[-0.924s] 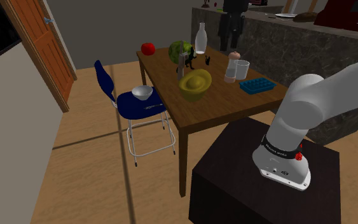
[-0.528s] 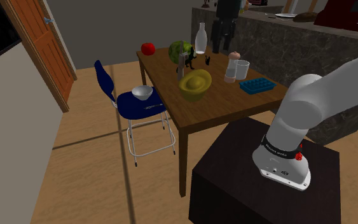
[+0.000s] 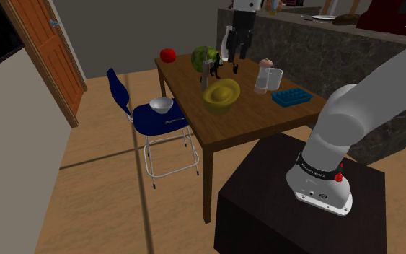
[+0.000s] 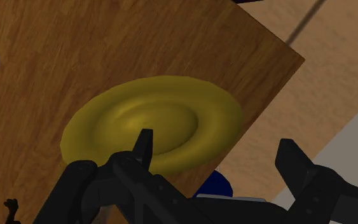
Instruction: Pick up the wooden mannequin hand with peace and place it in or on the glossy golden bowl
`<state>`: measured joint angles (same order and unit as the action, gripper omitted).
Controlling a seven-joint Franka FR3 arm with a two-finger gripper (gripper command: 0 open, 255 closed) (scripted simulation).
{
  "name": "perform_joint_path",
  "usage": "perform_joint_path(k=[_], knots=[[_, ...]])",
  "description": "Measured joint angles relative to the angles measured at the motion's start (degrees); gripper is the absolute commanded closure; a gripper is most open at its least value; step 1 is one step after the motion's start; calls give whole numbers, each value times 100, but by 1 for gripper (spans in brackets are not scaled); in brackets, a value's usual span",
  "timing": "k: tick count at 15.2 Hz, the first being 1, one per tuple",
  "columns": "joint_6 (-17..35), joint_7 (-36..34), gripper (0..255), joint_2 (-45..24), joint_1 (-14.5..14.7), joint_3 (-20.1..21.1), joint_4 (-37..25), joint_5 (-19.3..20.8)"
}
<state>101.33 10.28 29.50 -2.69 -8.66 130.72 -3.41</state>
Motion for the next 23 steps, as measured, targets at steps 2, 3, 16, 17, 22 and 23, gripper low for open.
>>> perform_joint_path(k=[2, 3, 16, 17, 22, 23], knots=[[289, 159, 0, -341, -22, -131, -122, -11], [417, 240, 0, -524, -31, -196, -214, -26], [1503, 1298, 0, -3054, -172, -825, -2011, -786], [1497, 1384, 0, -3291, -208, -855, -2269, -888], [1612, 1744, 0, -4223, -421, -920, -3147, -1325], [1658, 1773, 0, -4292, -434, -916, -3170, -1360]])
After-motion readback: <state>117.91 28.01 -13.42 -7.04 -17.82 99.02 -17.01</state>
